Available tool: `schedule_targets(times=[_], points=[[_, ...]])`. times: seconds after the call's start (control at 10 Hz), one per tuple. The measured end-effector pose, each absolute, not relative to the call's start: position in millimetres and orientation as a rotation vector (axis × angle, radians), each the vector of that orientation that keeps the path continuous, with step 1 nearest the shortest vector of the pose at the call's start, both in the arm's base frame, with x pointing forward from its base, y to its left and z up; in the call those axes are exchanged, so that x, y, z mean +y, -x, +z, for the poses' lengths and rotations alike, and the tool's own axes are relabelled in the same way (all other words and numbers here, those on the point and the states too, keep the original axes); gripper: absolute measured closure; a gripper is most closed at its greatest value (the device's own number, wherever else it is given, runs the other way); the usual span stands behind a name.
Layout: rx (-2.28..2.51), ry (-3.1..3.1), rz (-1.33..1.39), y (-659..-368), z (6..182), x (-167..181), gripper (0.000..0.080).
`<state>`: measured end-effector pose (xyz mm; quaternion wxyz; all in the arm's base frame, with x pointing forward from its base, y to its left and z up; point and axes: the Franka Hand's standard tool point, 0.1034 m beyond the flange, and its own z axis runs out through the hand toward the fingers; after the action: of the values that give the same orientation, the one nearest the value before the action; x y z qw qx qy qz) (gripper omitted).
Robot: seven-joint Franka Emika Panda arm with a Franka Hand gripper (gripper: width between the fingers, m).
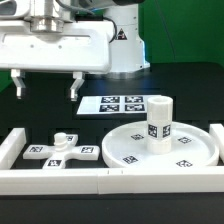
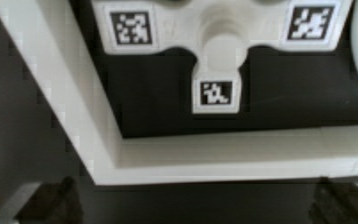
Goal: Assemble round table
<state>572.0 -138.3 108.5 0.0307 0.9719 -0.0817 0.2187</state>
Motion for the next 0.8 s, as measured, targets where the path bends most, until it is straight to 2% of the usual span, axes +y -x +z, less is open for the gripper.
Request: schedule_targets(times=[0.2, 0.5, 0.8], points=[[-0.234, -2.897, 0.767, -567, 107.8, -146, 0.0151], [-0.254, -2.972, 0.688, -566, 101.0, -137, 0.0151], [-0.507, -3.263, 0.275, -578, 101.8, -109, 0.0151]])
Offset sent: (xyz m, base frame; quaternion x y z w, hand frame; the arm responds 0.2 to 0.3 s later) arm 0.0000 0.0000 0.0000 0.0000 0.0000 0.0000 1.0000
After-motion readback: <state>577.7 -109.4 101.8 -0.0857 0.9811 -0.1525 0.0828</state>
